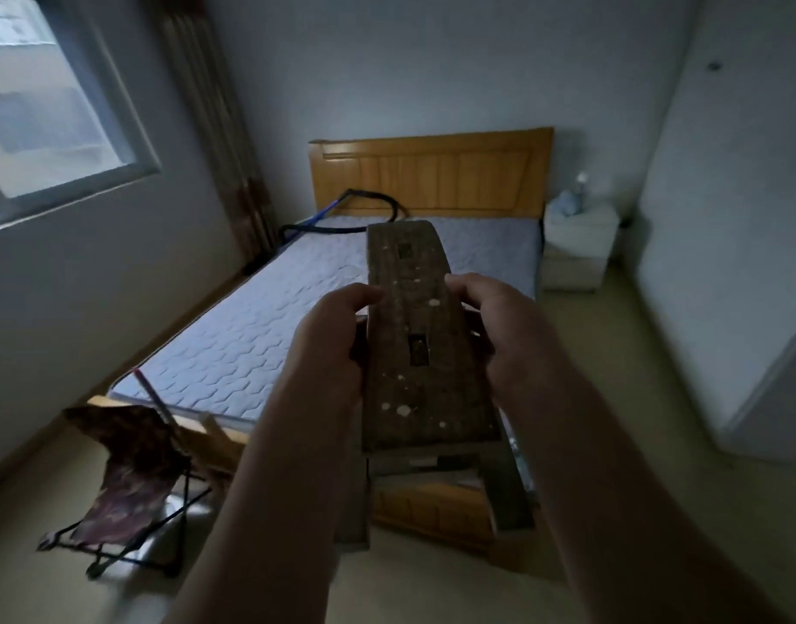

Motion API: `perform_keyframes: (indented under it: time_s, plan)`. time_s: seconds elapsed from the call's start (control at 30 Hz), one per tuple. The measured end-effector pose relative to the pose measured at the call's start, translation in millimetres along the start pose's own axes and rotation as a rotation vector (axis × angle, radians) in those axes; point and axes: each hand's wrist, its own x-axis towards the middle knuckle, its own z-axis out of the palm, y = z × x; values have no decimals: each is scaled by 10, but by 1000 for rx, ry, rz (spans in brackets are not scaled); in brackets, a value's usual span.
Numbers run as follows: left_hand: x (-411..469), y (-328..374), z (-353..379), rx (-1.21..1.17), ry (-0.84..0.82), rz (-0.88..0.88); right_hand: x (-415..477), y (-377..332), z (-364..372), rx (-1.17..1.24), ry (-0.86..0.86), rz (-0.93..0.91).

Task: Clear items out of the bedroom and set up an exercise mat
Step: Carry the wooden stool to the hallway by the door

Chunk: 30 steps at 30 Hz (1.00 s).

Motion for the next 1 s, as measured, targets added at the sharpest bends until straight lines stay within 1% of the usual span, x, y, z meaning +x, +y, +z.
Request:
perform_keyframes:
  time_s: [0.27,0.3,0.33,0.43,0.5,0.6,0.73,0.9,1.0]
  plan:
    - [496,-21,786,130,-316,-66,84,-304,-447,82,358,-140]
    - [533,-30,849,135,-364,-69,73,-310,-486,97,408,-164]
    - [567,-28,981,165,-463,-92,50,-321,-553,141,495,-223]
    - [619,-54,1151,195,-591,-119,-63,-340,-599,203,587,-251]
    - [637,-56,1287,239,-716,-148,-130,-330,-631,243,682,-300]
    - [643,-121,1448,281,-825,-192,-250,-318,-664,262,808,-343]
    - [521,-253,1651,370,-1020,-271,-501,-244,-718,269,989,-395]
    - [151,-447,1842,466,-1179,-369,-929,-116,-877,299,1158,-443]
    - [-180,-603,1978,482,-1253,-388,-1263,-54,-1026,320,1228,-471]
